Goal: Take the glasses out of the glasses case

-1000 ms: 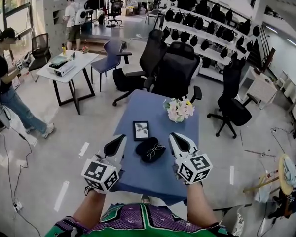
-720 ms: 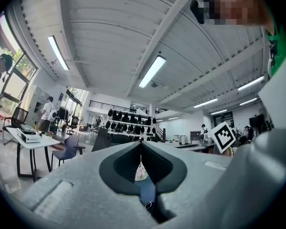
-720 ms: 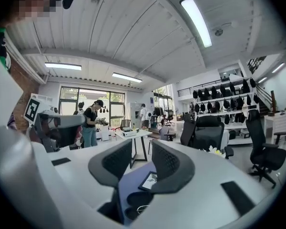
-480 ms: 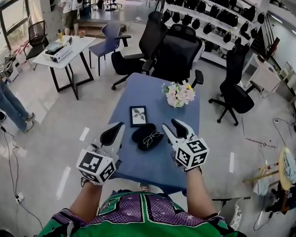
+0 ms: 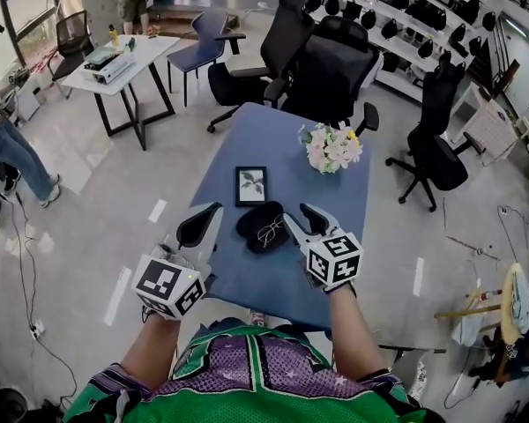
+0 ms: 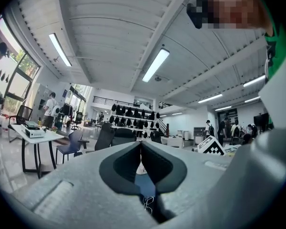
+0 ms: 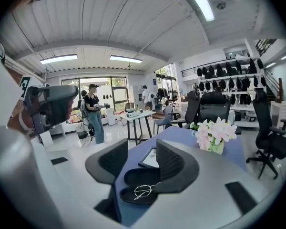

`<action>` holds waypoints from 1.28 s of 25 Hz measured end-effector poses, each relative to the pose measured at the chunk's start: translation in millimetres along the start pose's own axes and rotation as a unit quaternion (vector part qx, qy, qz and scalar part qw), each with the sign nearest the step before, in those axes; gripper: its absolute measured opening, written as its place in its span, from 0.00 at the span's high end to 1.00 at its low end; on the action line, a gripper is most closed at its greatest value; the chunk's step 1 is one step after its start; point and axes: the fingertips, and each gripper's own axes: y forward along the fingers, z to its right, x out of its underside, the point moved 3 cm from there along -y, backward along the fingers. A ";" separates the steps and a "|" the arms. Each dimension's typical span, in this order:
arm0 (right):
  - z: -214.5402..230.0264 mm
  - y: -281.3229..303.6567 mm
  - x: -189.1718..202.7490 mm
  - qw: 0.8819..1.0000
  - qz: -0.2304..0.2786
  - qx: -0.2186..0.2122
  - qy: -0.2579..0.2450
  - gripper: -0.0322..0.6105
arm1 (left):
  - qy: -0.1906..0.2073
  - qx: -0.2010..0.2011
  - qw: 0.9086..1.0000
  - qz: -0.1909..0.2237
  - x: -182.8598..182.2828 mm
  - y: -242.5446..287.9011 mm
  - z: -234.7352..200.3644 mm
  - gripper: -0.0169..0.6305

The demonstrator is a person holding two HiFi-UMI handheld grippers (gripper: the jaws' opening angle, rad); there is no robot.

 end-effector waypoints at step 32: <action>31.5 101.4 151.9 0.977 -0.209 -0.031 -0.030 0.68 | -0.026 -0.038 0.997 -0.055 47.9 35.9 -32.7 0.95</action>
